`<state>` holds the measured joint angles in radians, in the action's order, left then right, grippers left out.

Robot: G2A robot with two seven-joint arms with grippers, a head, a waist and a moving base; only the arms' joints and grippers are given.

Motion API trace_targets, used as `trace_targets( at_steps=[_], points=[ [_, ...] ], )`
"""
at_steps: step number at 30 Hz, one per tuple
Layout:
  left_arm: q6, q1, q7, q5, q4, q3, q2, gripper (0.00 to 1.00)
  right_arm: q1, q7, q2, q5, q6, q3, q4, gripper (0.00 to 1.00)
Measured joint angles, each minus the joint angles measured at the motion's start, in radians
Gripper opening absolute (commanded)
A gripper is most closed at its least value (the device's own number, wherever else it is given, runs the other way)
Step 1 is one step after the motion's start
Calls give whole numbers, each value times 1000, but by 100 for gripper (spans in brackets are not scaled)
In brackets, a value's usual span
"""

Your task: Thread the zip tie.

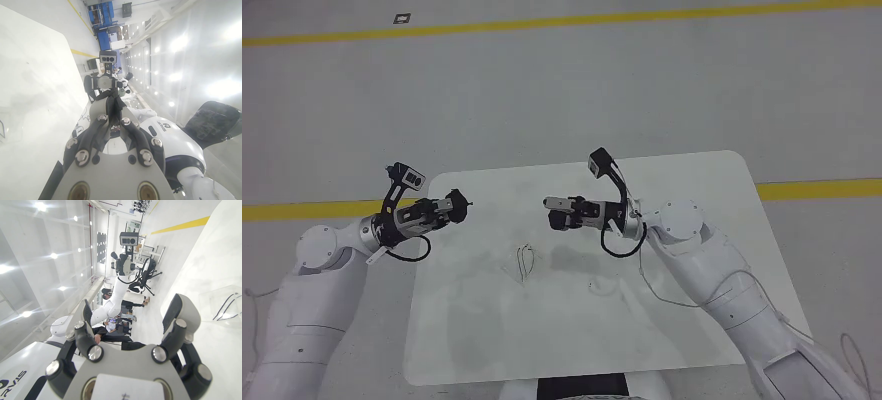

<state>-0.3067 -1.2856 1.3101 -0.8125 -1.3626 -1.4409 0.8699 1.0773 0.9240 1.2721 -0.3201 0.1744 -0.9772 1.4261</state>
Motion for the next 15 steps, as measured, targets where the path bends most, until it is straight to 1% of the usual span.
trace_targets(
  at_steps=[3, 6, 7, 9, 13, 15],
  points=[
    [0, 0, 0, 0, 0, 0, 0, 0, -15, 9, 3, 49, -57, 36, 2, 100],
    [0, 0, 0, 0, 0, 0, 0, 0, -57, 19, 12, 110, -112, 83, -25, 100],
    [0, 0, 0, 0, 0, 0, 0, 0, -78, 17, 17, 130, -138, 104, -37, 100],
    [0, 0, 0, 0, 0, 0, 0, 0, -109, 13, 28, 144, -171, 139, -56, 100],
    [0, 0, 0, 0, 0, 0, 0, 0, -191, 12, 61, 195, -258, 235, -111, 100],
    [0, 0, 0, 0, 0, 0, 0, 0, -225, 14, 77, 207, -284, 273, -143, 100]
  ],
)
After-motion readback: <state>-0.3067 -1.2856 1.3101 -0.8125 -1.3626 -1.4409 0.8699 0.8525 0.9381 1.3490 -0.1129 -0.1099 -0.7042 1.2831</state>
